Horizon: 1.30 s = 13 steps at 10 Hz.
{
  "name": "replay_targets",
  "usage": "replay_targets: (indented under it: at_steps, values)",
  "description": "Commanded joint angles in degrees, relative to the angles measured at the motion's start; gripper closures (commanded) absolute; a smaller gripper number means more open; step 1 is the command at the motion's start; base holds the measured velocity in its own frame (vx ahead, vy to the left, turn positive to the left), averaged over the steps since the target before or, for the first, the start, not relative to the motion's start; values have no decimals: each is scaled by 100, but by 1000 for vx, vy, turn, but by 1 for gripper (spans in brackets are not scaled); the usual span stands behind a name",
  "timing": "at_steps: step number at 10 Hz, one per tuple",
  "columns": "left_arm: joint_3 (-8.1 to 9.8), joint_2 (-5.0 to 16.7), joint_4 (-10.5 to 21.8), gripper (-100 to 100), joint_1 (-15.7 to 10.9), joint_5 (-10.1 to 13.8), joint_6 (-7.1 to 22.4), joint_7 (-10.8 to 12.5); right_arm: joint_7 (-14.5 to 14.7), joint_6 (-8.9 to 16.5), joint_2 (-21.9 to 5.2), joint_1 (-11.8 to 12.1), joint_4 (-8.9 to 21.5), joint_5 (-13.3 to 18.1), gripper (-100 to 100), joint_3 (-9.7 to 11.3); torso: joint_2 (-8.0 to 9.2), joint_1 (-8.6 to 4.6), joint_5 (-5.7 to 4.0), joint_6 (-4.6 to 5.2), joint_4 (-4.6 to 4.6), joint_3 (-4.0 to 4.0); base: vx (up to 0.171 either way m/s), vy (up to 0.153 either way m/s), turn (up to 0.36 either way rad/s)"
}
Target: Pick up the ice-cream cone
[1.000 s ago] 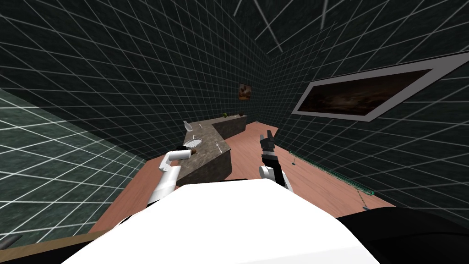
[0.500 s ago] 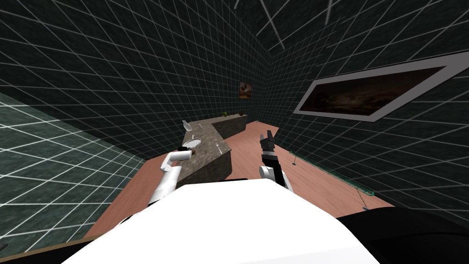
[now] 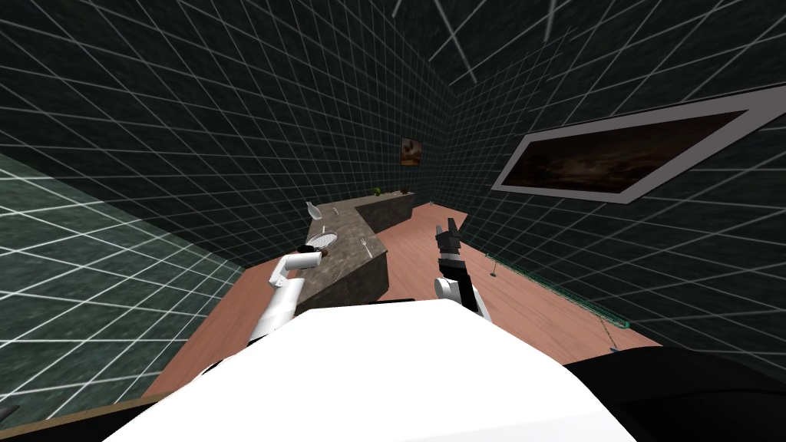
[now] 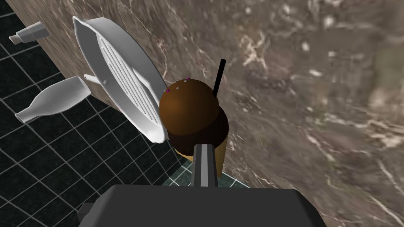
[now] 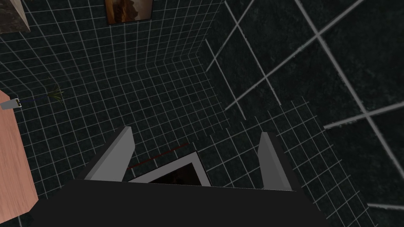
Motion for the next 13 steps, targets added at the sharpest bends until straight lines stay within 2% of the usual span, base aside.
replay_targets:
  at_steps: [1,2,3,8,11,13]
  values:
    - [0,0,0,100,0,0,0,0,0,0,0,0,0,0,0,0,0,0,0,0,0,0,0,0,0]
    - [0,0,0,0,0,0,0,0,0,0,0,0,0,0,0,0,-1,0,0,0,0,0,0,0,0]
    - [134,107,-165,-100,-47,75,-85,-57,0,0,0,0,0,0,0,0,-1,1,0,0,0,-1,-20,-40,73]
    - [602,317,-577,-100,-58,403,-294,-249,0,0,1,-1,0,0,0,1,23,-28,-7,0,5,13,-54,-81,86]
    - [900,337,-706,-100,-131,576,-333,-317,0,0,1,0,0,0,0,0,14,-23,-6,-1,4,9,-37,-56,102]
    - [735,230,-426,-100,-237,443,-196,-126,0,0,0,0,0,0,0,0,-8,1,0,5,-1,-4,52,40,-106]
